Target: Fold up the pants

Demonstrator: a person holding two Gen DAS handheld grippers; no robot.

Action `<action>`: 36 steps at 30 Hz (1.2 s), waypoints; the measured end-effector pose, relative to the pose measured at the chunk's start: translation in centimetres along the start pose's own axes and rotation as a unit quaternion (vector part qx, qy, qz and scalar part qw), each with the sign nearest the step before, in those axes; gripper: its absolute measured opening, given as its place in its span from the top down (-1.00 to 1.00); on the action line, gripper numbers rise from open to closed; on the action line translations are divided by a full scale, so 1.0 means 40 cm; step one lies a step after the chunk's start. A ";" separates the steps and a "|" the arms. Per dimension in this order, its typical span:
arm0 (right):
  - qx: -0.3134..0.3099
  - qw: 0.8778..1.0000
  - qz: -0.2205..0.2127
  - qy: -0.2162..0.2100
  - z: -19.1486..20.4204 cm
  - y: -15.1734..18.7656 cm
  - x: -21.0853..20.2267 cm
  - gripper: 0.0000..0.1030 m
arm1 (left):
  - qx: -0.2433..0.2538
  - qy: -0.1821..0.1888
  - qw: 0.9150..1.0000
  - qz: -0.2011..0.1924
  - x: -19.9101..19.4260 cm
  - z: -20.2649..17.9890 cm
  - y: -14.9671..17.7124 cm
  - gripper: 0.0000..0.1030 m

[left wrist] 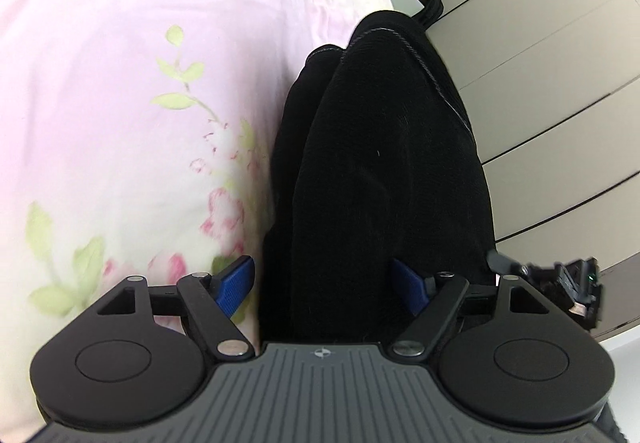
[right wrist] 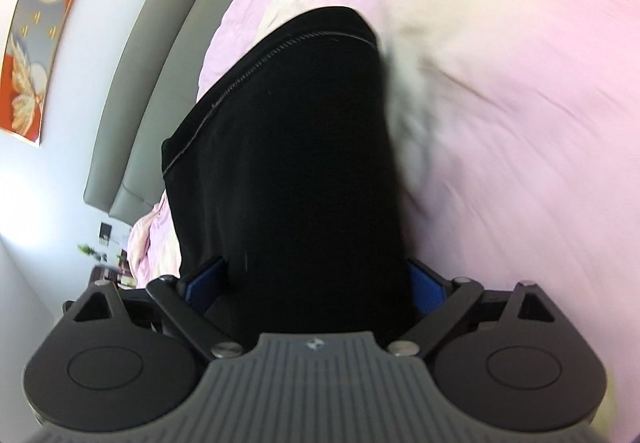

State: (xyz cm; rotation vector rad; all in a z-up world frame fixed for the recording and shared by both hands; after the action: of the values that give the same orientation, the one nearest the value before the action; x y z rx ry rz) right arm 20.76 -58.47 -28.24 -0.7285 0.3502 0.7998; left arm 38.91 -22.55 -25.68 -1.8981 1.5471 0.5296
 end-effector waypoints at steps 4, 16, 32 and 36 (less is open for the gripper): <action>-0.070 0.993 0.077 0.061 0.009 0.110 -0.032 -0.51 | 0.024 -0.033 0.999 -0.012 -0.020 -0.060 0.095 -0.83; -0.185 0.952 0.016 0.244 0.284 0.098 -0.181 -0.48 | 0.138 -0.139 0.978 -0.070 -0.203 -0.246 0.324 -0.77; -0.185 0.894 -0.096 0.396 0.604 0.195 -0.322 -0.90 | 0.221 -0.234 0.936 -0.145 -0.297 -0.436 0.463 -1.00; -0.197 0.890 -0.085 0.402 0.611 0.231 -0.315 -0.90 | 0.225 -0.223 0.937 -0.149 -0.303 -0.450 0.479 -1.00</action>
State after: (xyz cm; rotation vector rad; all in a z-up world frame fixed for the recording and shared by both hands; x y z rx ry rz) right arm 5.96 -43.42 -8.36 -1.4535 0.8697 0.3616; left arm 16.11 -28.41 -8.84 -1.4881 0.9617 0.3913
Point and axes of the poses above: each gripper's, at about its wrist camera, not at the fingertips, and x roughly the way its jaws point, z to its left, y to its underside, the point moved 6 cm from there along x, roughly the way its jaws point, and after that the axes turned 15 degrees about -x, right-handed, at the moved point
